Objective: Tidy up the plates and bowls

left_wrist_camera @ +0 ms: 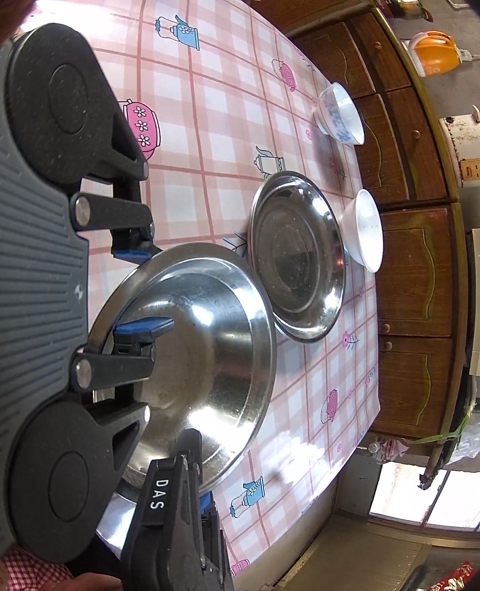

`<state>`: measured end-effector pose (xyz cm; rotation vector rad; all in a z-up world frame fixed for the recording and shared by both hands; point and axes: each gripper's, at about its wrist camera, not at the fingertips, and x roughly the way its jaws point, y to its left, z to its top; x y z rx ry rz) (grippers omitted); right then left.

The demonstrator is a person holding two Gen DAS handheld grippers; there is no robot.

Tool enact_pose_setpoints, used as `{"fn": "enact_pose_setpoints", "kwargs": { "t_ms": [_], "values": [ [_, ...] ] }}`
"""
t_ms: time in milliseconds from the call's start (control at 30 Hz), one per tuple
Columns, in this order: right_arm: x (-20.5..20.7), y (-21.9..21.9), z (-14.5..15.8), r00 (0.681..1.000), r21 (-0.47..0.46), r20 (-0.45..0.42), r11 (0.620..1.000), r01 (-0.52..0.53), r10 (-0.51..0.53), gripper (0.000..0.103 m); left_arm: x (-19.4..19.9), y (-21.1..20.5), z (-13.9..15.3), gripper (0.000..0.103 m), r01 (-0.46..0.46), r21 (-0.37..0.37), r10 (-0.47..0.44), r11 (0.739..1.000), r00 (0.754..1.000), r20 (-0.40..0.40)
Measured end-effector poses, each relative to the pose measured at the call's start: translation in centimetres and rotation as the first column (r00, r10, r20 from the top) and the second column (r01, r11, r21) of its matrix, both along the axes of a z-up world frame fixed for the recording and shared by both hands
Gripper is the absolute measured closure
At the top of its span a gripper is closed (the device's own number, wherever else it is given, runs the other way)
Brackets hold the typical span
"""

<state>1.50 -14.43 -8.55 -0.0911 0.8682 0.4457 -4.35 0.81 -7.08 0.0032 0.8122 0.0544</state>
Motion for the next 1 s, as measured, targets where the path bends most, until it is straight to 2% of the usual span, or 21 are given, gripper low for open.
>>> {"fn": "enact_pose_setpoints", "kwargs": {
  "t_ms": [467,1000],
  "values": [
    [-0.5,2.9,-1.6,0.997,-0.038,0.025,0.997,-0.066,0.067,0.072,-0.4,2.0,-1.5,0.073,-0.058,-0.003,0.058,0.998,0.998,-0.020],
    [-0.4,2.3,-1.6,0.997,-0.019,0.015,0.997,-0.071,0.071,0.067,-0.3,3.1,-2.1,0.073,-0.088,-0.062,0.085,0.994,0.995,-0.041]
  ]
}}
